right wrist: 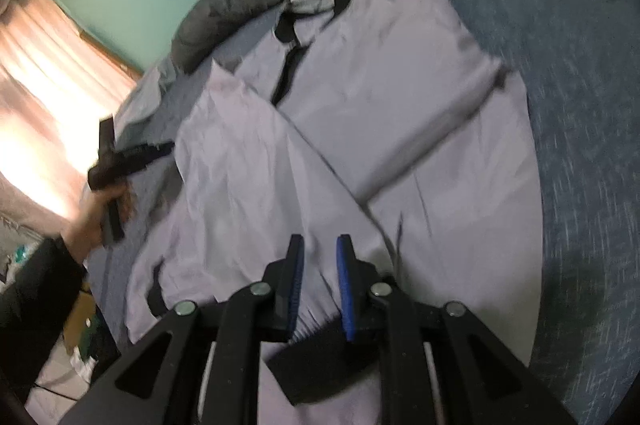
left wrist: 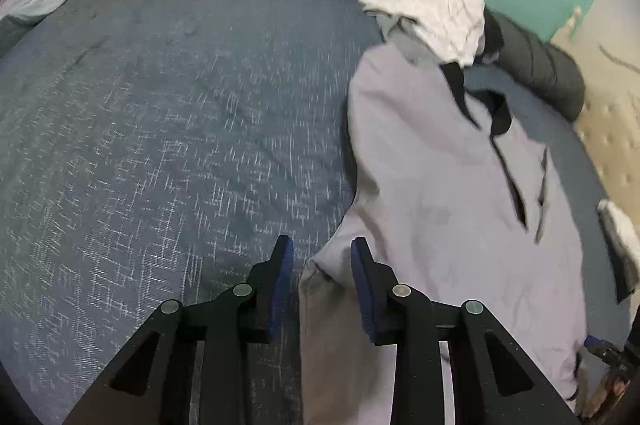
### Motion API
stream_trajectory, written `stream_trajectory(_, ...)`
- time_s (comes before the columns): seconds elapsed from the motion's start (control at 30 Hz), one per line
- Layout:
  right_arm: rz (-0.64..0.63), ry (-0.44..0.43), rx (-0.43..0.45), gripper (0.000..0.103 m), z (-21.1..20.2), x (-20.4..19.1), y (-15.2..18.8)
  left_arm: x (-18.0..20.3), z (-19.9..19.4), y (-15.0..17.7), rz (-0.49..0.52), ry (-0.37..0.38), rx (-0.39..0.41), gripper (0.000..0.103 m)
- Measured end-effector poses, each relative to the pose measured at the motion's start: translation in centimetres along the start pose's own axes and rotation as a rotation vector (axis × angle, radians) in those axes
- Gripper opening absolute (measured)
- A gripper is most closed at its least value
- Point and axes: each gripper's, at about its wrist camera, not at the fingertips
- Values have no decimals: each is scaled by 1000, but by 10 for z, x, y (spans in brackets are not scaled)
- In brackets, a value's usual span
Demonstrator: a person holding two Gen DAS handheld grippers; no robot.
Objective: Fold clothes
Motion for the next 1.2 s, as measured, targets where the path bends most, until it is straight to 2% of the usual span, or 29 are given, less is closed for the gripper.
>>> stream_trajectory(0.03, 2, -9, 6, 43, 1, -3, -7, -2, 0, 1, -14, 16, 2, 36)
stream_trajectory(0.1, -10, -33, -12, 49, 13, -16, -26, -3, 3, 4, -25, 36, 11, 36)
stream_trajectory(0.23, -67, -102, -54, 49, 45, -51, -74, -4, 6, 12, -23, 37, 29, 36)
stream_trajectory(0.57, -229, -187, -89, 49, 153, -152, -187, -16, 6, 25, -103, 55, 98, 34)
stream_trajectory(0.8, -320, -157, -161, 49, 236, -199, -224, -20, 10, 30, -133, 109, 96, 29)
stream_trajectory(0.87, -328, -149, -174, 49, 261, -207, -234, -21, 9, 31, -148, 124, 102, 24)
stream_trajectory(1.03, -353, -138, -191, 49, 301, -222, -245, -23, 11, 33, -161, 137, 97, 19)
stream_trajectory(1.2, -373, -62, -232, 49, 343, -233, -250, -22, 13, 35, -159, 141, 100, 18)
Point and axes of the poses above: each gripper's, at about its wrist camera, not at the fingertips, and z roughly the way its jaws point, x to its right, y to its underside, and after that the axes turned 6 degrees about x, right-handed
